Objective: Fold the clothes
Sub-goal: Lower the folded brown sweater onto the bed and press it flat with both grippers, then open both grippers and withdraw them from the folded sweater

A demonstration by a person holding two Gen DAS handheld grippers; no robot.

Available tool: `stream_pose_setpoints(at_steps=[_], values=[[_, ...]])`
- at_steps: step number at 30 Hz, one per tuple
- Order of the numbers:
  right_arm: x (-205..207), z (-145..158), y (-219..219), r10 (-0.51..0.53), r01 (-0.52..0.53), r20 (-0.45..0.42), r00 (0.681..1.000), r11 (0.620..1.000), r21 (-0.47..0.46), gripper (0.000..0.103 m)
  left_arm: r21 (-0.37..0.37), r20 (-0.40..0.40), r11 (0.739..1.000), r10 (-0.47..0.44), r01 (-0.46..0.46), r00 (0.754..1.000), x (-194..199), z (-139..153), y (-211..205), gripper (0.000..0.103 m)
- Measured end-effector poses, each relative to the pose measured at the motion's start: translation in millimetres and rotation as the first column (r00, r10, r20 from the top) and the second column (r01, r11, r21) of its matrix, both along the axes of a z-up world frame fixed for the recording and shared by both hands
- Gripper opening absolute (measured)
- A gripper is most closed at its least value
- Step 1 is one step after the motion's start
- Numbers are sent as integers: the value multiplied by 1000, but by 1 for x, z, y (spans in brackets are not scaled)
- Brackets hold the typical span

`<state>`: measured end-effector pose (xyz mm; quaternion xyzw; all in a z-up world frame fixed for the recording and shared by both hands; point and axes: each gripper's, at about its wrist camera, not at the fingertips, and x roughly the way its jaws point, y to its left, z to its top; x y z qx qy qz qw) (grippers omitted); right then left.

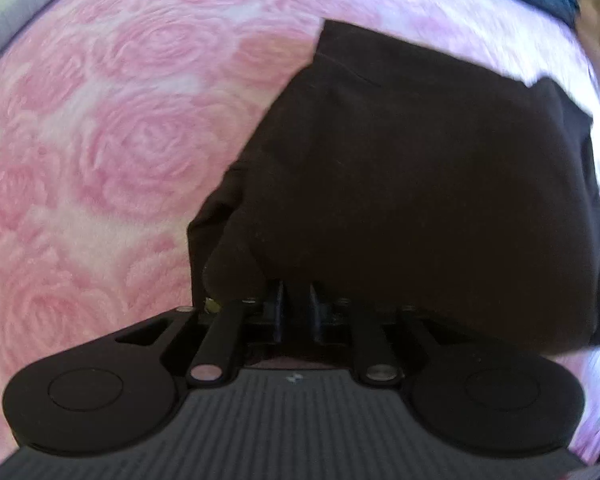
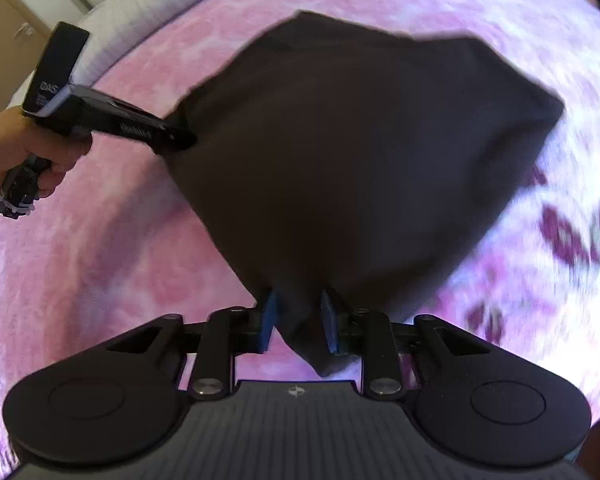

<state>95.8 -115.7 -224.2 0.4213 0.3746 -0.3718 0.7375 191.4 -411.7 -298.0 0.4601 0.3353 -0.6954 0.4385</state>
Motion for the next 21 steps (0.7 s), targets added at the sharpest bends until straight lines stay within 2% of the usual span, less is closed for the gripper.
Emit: stream_pose_setpoints(at_steps=[3, 5, 8, 10, 14, 16, 18, 20, 21], values=[[-1, 8, 14, -20, 19, -68, 998, 1000, -14, 22, -21, 49, 1000, 0, 1, 999, 0, 12, 11, 14], [-1, 16, 22, -61, 62, -114, 992, 998, -2, 24, -7, 72, 1000, -5, 6, 997, -2, 23, 21, 14], [-1, 40, 35, -132, 133, -126, 983, 991, -4, 36, 34, 95, 999, -18, 15, 995, -7, 45, 41, 14], [3, 60, 45, -163, 162, -130, 978, 987, -22, 40, 32, 81, 999, -14, 12, 997, -10, 65, 58, 20], [19, 100, 64, -200, 192, -128, 971, 979, -73, 47, 6, 57, 1000, -6, 6, 998, -12, 106, 89, 22], [25, 122, 74, -215, 202, -132, 968, 974, -108, 53, -12, 69, 1000, -26, 27, 997, -14, 122, 100, 27], [29, 143, 83, -228, 209, -134, 964, 967, -144, 67, -30, 81, 998, -45, 48, 996, -16, 138, 111, 33], [33, 156, 90, -234, 211, -133, 963, 963, -166, 75, -44, 95, 997, -56, 60, 994, -18, 150, 119, 34], [35, 163, 93, -236, 211, -133, 963, 961, -176, 75, -51, 103, 997, -58, 64, 993, -18, 154, 123, 35]])
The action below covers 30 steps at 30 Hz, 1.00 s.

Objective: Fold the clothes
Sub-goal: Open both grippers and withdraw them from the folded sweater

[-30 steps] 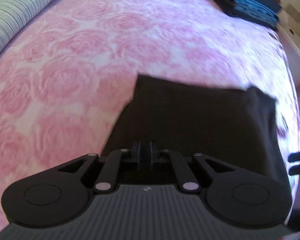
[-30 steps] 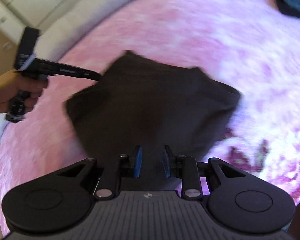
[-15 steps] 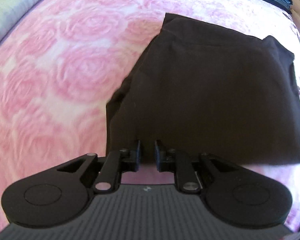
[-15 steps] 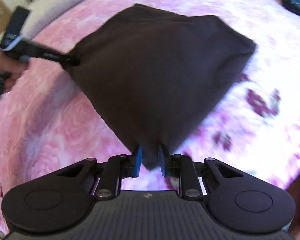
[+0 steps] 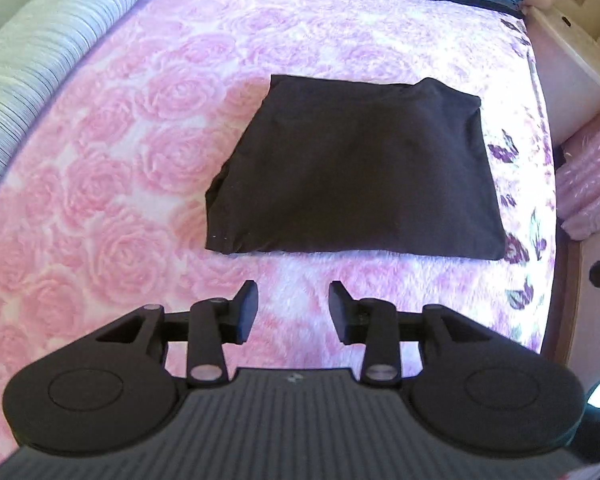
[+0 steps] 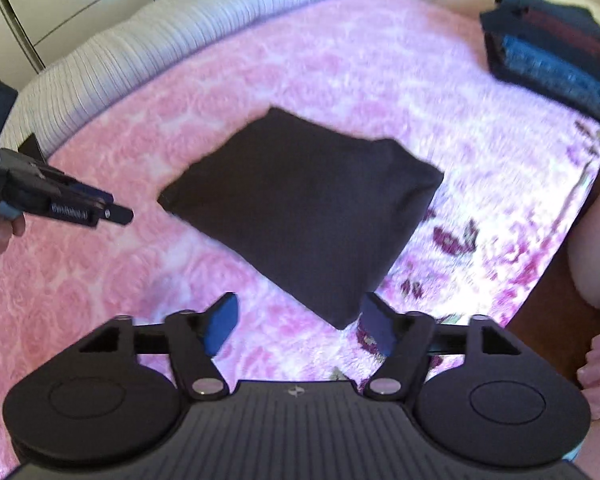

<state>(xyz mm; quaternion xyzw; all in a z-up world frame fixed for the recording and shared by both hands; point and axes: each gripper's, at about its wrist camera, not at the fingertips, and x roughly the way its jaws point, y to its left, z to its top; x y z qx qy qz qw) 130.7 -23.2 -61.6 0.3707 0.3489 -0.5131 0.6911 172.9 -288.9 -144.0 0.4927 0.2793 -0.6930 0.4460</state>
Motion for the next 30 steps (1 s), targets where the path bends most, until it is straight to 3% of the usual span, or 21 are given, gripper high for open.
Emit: stream_pose_setpoints(at_steps=[5, 17, 20, 22, 24, 26, 30], values=[[3, 16, 9, 9, -9, -12, 1000, 1000, -13, 76, -26, 27, 1000, -14, 14, 1000, 0, 9, 9, 40], [3, 18, 12, -6, 6, -15, 1000, 1000, -18, 78, -23, 50, 998, -53, 54, 997, 3, 8, 17, 45], [4, 15, 11, -7, 7, -17, 1000, 1000, -11, 79, -38, 64, 995, -87, 89, 994, 3, 3, 17, 51], [5, 13, 9, -1, 1, -26, 1000, 1000, -7, 79, -87, 67, 985, -144, 149, 987, 3, 0, 21, 68], [8, 8, 8, 21, -22, -48, 999, 1000, -14, 79, -168, 76, 956, -230, 240, 970, 2, -6, 29, 74], [12, 1, 6, 61, -63, -82, 995, 998, -25, 79, -241, 108, 908, -326, 342, 939, 0, -16, 37, 76], [27, -23, 0, 171, -183, -185, 968, 982, -52, 79, -299, 227, 770, -516, 563, 826, -12, -54, 46, 81]])
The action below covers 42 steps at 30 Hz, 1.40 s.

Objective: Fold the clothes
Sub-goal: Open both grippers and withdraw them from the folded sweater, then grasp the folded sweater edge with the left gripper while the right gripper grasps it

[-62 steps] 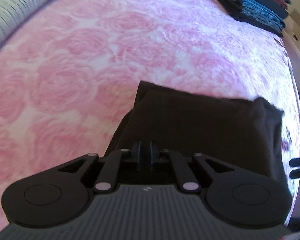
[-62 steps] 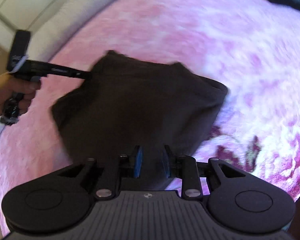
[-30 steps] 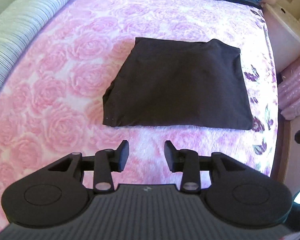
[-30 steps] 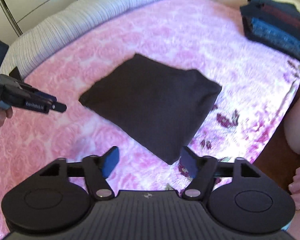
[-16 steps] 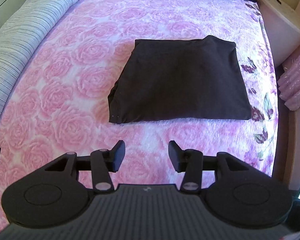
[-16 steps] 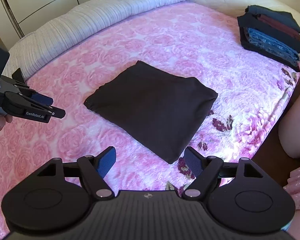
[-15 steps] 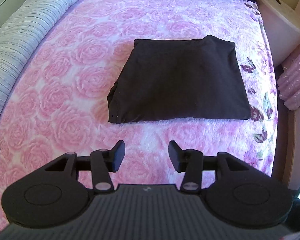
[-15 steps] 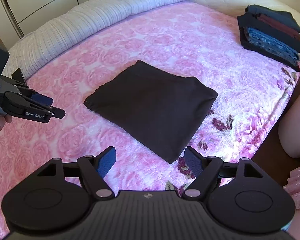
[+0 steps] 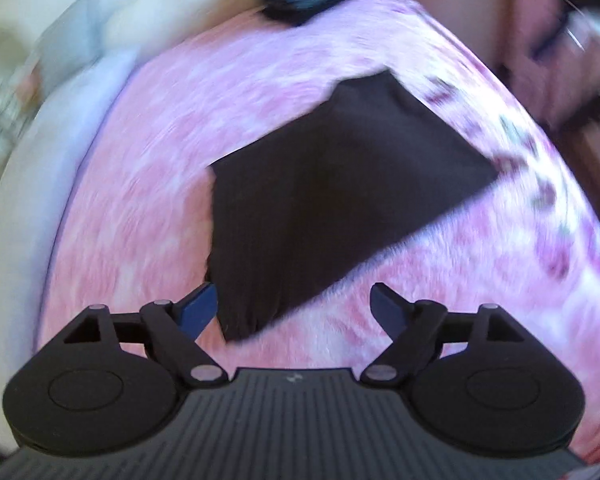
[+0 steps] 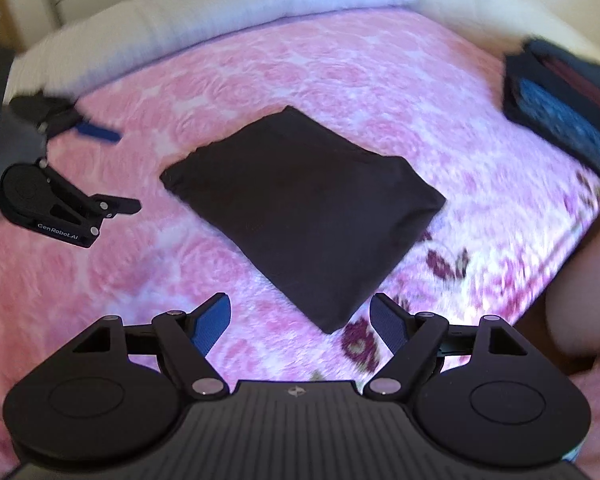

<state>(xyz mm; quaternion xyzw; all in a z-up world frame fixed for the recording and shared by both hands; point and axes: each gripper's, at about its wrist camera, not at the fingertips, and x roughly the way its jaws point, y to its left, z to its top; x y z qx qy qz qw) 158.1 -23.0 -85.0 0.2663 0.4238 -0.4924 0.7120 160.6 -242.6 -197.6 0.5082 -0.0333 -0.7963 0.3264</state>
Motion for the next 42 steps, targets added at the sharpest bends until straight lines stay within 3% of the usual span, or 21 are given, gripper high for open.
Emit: stream_pose_setpoints(at_steps=[4, 7, 13, 16, 17, 18, 20, 24, 27, 28, 32, 33, 34, 36, 37, 39, 42], values=[[24, -53, -10, 127, -133, -152, 980, 991, -30, 78, -70, 109, 976, -196, 204, 974, -16, -51, 0, 81], [45, -98, -20, 202, -215, -249, 947, 976, -22, 70, -102, 152, 949, -283, 300, 947, -27, -83, -6, 81], [71, -154, -39, 287, -336, -380, 879, 940, -66, 70, -138, 125, 929, -328, 344, 936, -35, -113, -23, 81], [67, -162, -37, 310, -390, -430, 848, 914, -109, 68, -190, 149, 913, -337, 362, 929, -38, -122, -29, 80], [64, -164, -36, 307, -402, -465, 830, 908, -120, 59, -215, 174, 904, -336, 369, 926, -38, -123, -32, 79], [59, -165, -36, 301, -409, -497, 814, 904, -123, 57, -234, 197, 896, -336, 377, 921, -37, -124, -35, 79], [46, -164, -37, 286, -393, -506, 814, 912, -117, 57, -248, 231, 881, -350, 403, 908, -32, -124, -43, 79], [42, -172, -33, 289, -416, -560, 777, 903, -112, 57, -278, 311, 823, -410, 495, 857, -27, -133, -43, 78], [53, -181, -32, 281, -437, -590, 756, 889, -137, 57, -304, 376, 750, -472, 587, 797, -22, -142, -38, 75], [56, -184, -33, 281, -446, -599, 750, 883, -146, 57, -307, 380, 743, -478, 595, 792, -20, -143, -41, 75], [48, -181, -40, 261, -416, -563, 784, 894, -165, 54, -298, 364, 802, -406, 518, 838, -16, -145, -64, 75], [46, -180, -40, 262, -414, -561, 786, 896, -162, 49, -288, 366, 810, -400, 511, 840, -17, -146, -66, 67], [44, -178, -40, 268, -416, -560, 784, 896, -154, 45, -263, 371, 813, -411, 519, 833, -19, -148, -66, 53], [42, -174, -42, 285, -416, -540, 792, 899, -136, 26, -216, 388, 816, -433, 537, 814, -23, -148, -64, 28], [41, -172, -44, 293, -416, -528, 797, 900, -128, 22, -197, 391, 820, -437, 538, 810, -24, -146, -63, 23], [38, -163, -51, 297, -398, -489, 820, 910, -114, 14, -185, 364, 845, -415, 501, 834, -26, -132, -65, 18], [33, -137, -63, 297, -381, -448, 843, 918, -109, 11, -188, 324, 869, -384, 457, 864, -27, -104, -70, 16]])
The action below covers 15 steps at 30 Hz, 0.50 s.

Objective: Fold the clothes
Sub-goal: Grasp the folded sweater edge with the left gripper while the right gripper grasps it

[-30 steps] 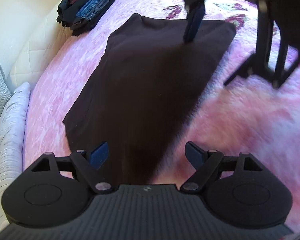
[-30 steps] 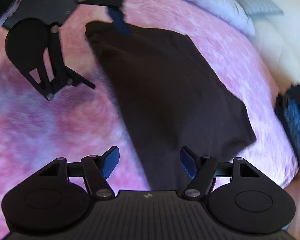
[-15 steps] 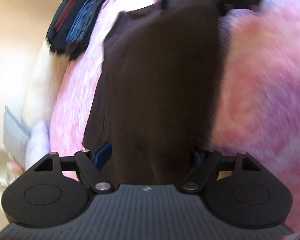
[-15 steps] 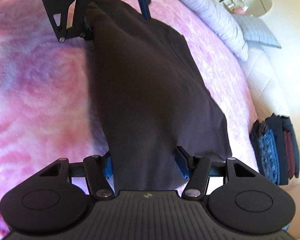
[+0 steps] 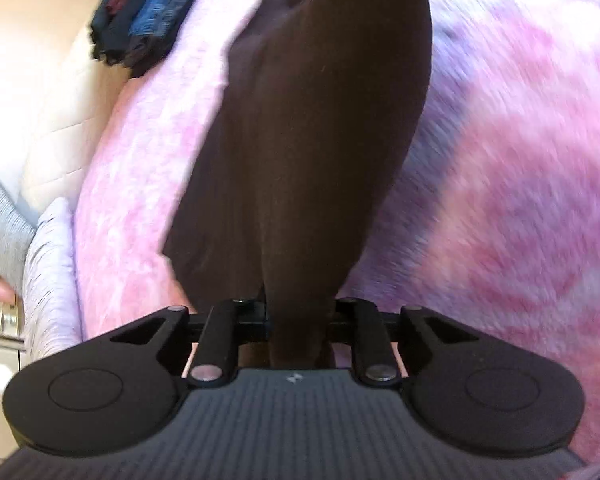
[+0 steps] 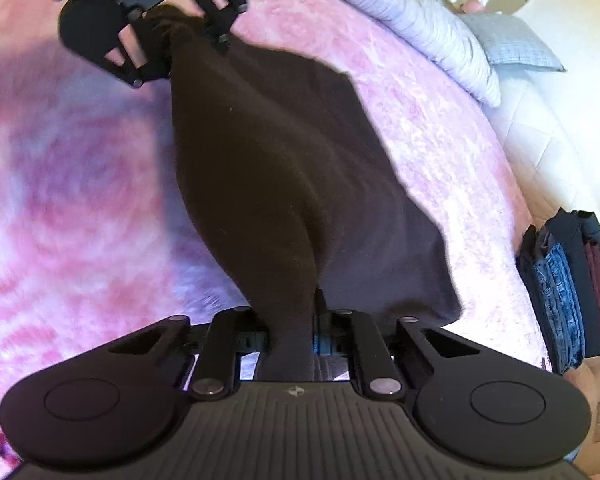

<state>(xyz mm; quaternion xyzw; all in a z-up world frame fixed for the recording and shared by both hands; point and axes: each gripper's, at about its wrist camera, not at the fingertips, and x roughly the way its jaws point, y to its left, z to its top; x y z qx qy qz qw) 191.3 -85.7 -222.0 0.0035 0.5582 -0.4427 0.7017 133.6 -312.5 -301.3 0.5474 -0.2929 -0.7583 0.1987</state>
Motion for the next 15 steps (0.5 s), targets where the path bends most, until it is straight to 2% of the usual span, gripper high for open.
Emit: stream_pose_setpoints(at_steps=[9, 15], values=[[-15, 113, -27, 18, -19, 38, 999, 1000, 10, 10, -1, -59, 998, 55, -55, 997, -3, 117, -9, 13], [-10, 177, -21, 38, -37, 21, 999, 999, -25, 9, -35, -56, 998, 56, -58, 997, 1, 172, 5, 13]])
